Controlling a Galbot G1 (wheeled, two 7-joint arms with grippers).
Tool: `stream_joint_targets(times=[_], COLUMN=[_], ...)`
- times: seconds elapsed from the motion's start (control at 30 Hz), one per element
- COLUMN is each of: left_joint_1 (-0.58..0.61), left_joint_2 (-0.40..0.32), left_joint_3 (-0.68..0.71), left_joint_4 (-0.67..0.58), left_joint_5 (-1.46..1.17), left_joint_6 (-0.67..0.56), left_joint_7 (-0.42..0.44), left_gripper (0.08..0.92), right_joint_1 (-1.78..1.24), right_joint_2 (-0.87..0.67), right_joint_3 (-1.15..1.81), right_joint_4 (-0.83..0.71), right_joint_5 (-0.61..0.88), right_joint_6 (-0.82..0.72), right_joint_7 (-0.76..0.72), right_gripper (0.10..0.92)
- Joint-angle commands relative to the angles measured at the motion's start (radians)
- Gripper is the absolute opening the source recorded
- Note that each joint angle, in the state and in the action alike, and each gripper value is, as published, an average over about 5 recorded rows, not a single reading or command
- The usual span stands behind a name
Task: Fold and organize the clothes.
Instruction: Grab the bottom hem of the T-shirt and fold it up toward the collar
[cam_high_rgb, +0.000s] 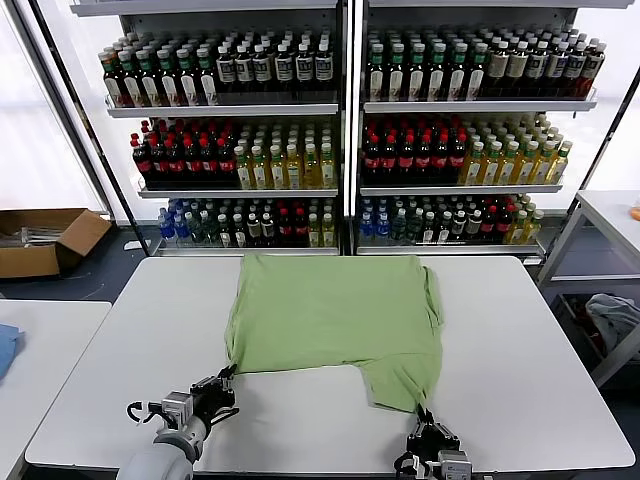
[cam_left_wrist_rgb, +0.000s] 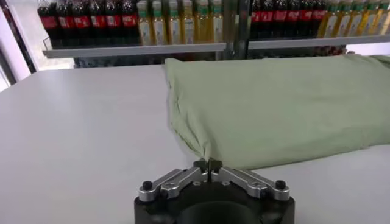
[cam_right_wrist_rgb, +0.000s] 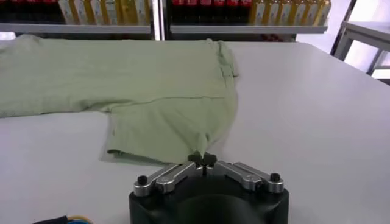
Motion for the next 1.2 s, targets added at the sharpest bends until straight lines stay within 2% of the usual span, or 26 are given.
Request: stream_joint_targets(times=[0.03, 0.47, 0.63, 1.2], left_joint_1=[0.002, -0.054, -0.099, -0.293], left_joint_2=[-0.004, -0.013, -0.007, 0.0], left_joint_3=[-0.001, -0.019, -0.019, 0.036], left_joint_4=[-0.026, -0.01, 0.021, 0.191], left_joint_5=[-0.006, -0.072, -0.094, -0.126], left_joint_6=[-0.043, -0.126, -0.143, -0.168], left_joint_7=[0.0, -0.01, -0.019, -0.055], left_gripper=[0.084, 0.084, 0.084, 0.084], right_joint_1=[0.02, 0.119, 0.211, 0.52], right_joint_2=[-0.002, 0.004, 0.017, -0.002], right_joint_3=[0.017, 0.063, 0.08, 0.072], right_joint_4=[0.054, 0.038, -0.017, -0.283], right_joint_5=[-0.065, -0.099, -0.144, -0.118], right_joint_6=[0.086, 0.113, 0.109, 0.069], right_joint_7=[-0.05, -0.095, -0.121, -0.125], right_gripper=[0.106, 0.106, 0.106, 0.106])
